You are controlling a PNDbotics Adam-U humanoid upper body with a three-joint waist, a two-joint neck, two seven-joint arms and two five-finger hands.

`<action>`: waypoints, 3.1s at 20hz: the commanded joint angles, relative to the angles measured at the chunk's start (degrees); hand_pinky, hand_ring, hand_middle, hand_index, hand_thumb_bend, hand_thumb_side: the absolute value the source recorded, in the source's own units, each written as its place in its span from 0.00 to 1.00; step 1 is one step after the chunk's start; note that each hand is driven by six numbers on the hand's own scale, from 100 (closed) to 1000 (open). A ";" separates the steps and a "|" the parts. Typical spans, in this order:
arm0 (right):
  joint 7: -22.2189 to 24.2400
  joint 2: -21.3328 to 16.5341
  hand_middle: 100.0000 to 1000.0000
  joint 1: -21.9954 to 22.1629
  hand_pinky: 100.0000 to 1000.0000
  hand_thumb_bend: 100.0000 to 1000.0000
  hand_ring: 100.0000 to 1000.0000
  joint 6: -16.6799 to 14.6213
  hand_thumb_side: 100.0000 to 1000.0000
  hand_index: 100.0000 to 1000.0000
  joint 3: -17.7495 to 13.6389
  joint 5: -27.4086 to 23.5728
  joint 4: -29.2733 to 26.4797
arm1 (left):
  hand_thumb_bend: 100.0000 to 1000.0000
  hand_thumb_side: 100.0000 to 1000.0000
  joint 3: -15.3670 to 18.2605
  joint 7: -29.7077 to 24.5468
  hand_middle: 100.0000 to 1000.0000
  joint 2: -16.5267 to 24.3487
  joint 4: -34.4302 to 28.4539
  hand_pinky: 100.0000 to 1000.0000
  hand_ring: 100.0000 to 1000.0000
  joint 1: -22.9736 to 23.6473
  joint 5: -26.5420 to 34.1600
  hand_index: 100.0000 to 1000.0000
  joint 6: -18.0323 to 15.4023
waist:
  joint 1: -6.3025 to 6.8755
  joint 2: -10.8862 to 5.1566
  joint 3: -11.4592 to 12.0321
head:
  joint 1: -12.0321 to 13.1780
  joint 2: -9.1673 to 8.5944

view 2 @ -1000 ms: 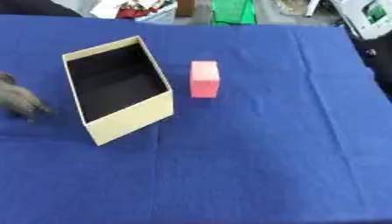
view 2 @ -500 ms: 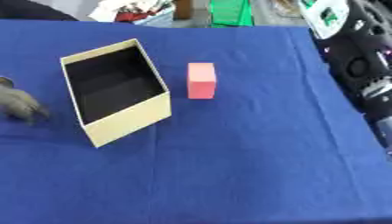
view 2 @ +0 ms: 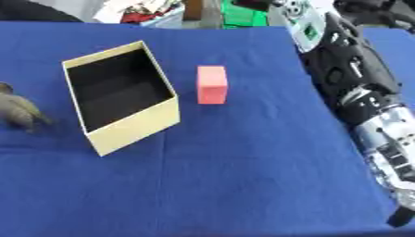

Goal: Pick up objects on the table and place them in the box.

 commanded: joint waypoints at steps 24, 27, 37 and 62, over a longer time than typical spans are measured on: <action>31.96 -4.93 0.97 -0.74 1.00 0.66 1.00 -13.47 1.00 1.00 1.76 -4.84 -6.43 | 0.28 1.00 0.04 -0.24 0.64 0.40 -0.93 0.37 0.65 -0.92 0.27 0.74 -0.06 | 0.02 -0.70 -0.17 | 0.70 -0.37; 37.11 -5.57 0.98 -0.65 1.00 0.64 1.00 -13.63 0.93 1.00 1.98 -6.19 -7.53 | 0.28 1.00 0.04 -0.24 0.64 0.38 -0.93 0.37 0.65 -0.98 0.28 0.74 -0.07 | -0.04 -0.67 -0.21 | 0.85 -0.44; 39.60 -7.28 0.96 0.38 1.00 0.51 1.00 -11.24 0.55 1.00 4.91 -6.43 -12.08 | 0.29 1.00 0.10 -0.12 0.63 0.42 -0.93 0.37 0.65 -1.28 0.18 0.74 -0.12 | -0.19 -0.51 0.01 | 1.16 -0.64; 36.21 -7.38 0.94 2.77 1.00 0.68 1.00 -7.67 0.55 1.00 10.62 1.46 -11.94 | 0.28 1.00 0.16 0.08 0.63 0.25 -0.93 0.37 0.65 -1.64 0.07 0.74 -0.16 | -0.53 -0.23 0.27 | 1.45 -0.16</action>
